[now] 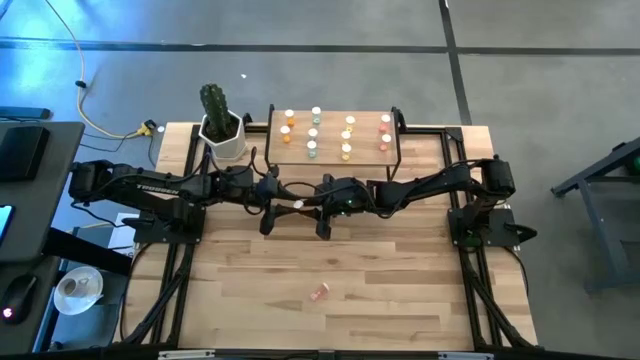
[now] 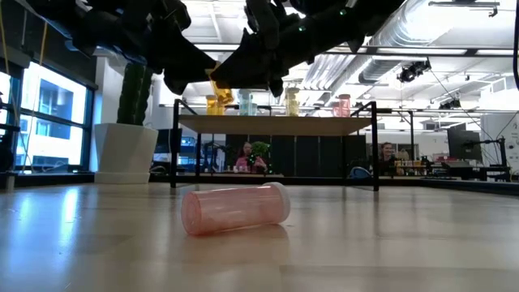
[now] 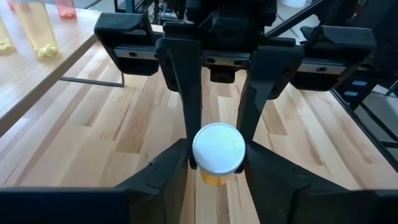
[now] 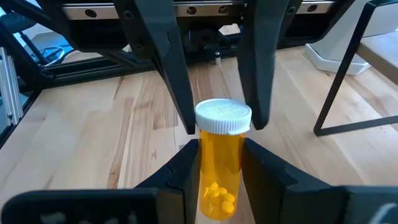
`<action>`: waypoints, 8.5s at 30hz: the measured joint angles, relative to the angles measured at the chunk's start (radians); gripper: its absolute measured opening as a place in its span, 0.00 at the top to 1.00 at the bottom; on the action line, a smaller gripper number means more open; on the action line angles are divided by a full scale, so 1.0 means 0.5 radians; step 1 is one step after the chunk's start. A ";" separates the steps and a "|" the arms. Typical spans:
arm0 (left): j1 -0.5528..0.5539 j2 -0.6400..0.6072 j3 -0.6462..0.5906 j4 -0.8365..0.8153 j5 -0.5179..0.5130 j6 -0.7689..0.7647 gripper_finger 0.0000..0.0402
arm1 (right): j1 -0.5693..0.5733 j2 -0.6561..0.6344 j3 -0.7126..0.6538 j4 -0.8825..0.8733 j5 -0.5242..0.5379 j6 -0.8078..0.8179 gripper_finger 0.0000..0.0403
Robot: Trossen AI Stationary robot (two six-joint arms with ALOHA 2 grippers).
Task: Pick and place medicine bottles onto shelf by color
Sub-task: Put the orange pill bottle on the shelf, then put the pink pill bottle on the shelf
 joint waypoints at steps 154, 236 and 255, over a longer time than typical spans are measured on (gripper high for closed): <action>0.870 0.085 0.930 -1.401 -0.211 0.429 0.59 | -0.367 -0.485 0.000 -0.472 0.045 -0.240 0.46; -1.231 1.681 1.378 -1.047 -0.582 -1.074 0.54 | 0.425 -0.666 -0.001 -1.336 0.246 0.607 0.46; -1.202 1.717 1.391 -1.024 -0.692 -0.482 0.54 | 0.423 -0.665 -0.001 -1.353 0.254 0.607 0.46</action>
